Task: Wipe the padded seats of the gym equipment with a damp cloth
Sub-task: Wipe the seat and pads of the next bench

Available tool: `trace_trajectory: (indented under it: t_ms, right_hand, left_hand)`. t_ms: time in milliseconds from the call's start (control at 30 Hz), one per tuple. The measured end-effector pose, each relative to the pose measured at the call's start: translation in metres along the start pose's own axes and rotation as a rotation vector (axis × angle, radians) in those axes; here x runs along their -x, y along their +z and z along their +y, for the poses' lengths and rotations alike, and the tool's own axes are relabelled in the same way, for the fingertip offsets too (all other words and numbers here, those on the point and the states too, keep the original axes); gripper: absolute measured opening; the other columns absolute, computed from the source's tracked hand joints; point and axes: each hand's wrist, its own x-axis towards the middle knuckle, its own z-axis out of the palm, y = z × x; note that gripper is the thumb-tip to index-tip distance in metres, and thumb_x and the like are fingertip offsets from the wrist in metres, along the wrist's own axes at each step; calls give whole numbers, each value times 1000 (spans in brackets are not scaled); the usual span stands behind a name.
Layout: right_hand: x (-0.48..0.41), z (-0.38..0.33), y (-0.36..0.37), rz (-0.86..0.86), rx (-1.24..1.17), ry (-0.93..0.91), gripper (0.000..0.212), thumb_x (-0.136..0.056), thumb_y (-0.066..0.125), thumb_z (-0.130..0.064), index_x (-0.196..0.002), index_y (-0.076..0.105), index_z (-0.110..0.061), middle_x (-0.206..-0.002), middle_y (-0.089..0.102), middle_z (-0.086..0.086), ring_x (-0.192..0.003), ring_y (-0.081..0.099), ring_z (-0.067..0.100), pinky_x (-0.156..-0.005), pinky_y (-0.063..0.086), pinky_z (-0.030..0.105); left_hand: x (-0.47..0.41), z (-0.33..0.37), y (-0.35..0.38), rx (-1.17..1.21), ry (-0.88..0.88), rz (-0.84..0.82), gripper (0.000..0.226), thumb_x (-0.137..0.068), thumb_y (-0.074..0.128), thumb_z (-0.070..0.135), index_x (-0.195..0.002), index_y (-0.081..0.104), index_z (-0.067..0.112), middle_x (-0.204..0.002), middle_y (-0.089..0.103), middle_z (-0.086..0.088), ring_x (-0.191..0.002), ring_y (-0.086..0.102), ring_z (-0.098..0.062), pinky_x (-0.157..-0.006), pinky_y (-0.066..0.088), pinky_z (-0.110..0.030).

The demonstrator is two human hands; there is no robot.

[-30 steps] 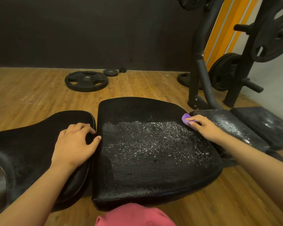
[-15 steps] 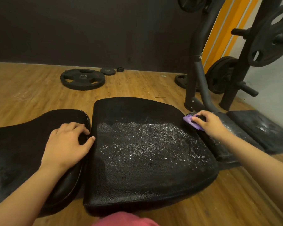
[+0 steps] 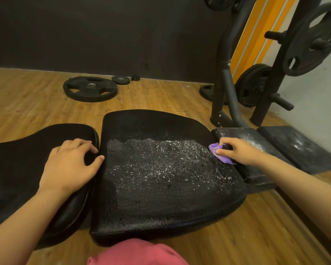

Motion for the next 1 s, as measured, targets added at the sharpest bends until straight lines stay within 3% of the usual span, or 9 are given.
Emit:
trace_trajectory:
  t_ms: [67, 133, 267, 433, 600, 700, 800, 900, 1000]
  right_hand:
    - [18, 0, -2, -46, -23, -13, 21, -89, 66, -29, -79, 57, -13, -76, 62, 1, -67, 53, 5, -62, 39, 18]
    - [32, 1, -3, -86, -22, -21, 19, -89, 65, -30, -78, 57, -17, -76, 61, -1, -65, 51, 2, -63, 40, 19]
    - [32, 2, -7, -121, -43, -9, 14, -90, 65, -28, -81, 59, -18, -81, 62, 3, -72, 55, 9, -68, 43, 26]
    - [-5, 9, 0, 42, -24, 100, 16, -90, 66, -24, -91, 58, -10, -84, 62, 3, -72, 53, 10, -61, 37, 22]
    - [-30, 3, 6, 90, -23, 181, 17, -94, 59, -28, -97, 53, -13, -96, 63, 10, -89, 58, 27, -74, 40, 35]
    - [-24, 3, 11, 63, 17, 196, 16, -99, 49, -25, -106, 50, -10, -102, 58, 8, -94, 55, 25, -75, 36, 33]
    - [-8, 1, 3, -4, -103, 228, 10, -99, 47, -15, -106, 52, -12, -101, 57, 8, -91, 52, 20, -71, 37, 30]
    - [10, 0, -8, -114, -156, 242, 24, -97, 50, -11, -120, 54, -13, -111, 58, 9, -93, 53, 17, -75, 39, 21]
    - [23, 2, -11, -99, -245, 236, 41, -91, 60, -7, -125, 41, -18, -121, 56, 10, -109, 56, 26, -92, 45, 35]
  left_hand:
    - [1, 0, 0, 2, 0, -9, 47, -78, 41, 59, -100, 67, 27, -123, 61, 1, -119, 51, -27, -96, 39, -48]
    - [1, 0, 0, 2, 4, -8, 47, -78, 41, 59, -101, 67, 27, -124, 61, 0, -120, 51, -27, -96, 39, -49]
    - [2, 0, 1, 6, 8, 4, 50, -78, 38, 60, -100, 67, 27, -123, 62, 0, -119, 51, -28, -95, 39, -48]
    - [2, 2, -1, 11, 15, 18, 47, -77, 42, 58, -98, 69, 25, -120, 63, 0, -116, 53, -28, -92, 41, -48]
    - [1, 1, -1, 13, 13, 19, 43, -77, 43, 57, -96, 68, 27, -119, 63, 1, -116, 53, -27, -92, 40, -47]
    - [1, 0, 0, 9, 18, 17, 37, -81, 48, 56, -95, 67, 27, -117, 63, 1, -115, 53, -28, -92, 41, -48]
    - [1, -2, 2, 3, 16, 21, 22, -86, 63, 46, -97, 67, 27, -119, 63, 1, -116, 52, -27, -93, 40, -48]
    - [0, -2, 3, -5, 15, 33, 19, -85, 66, 42, -96, 67, 27, -117, 63, 1, -115, 53, -28, -92, 40, -48]
    - [0, -4, 4, -3, 23, 42, 25, -85, 60, 49, -96, 67, 27, -116, 63, 1, -114, 53, -28, -91, 41, -48]
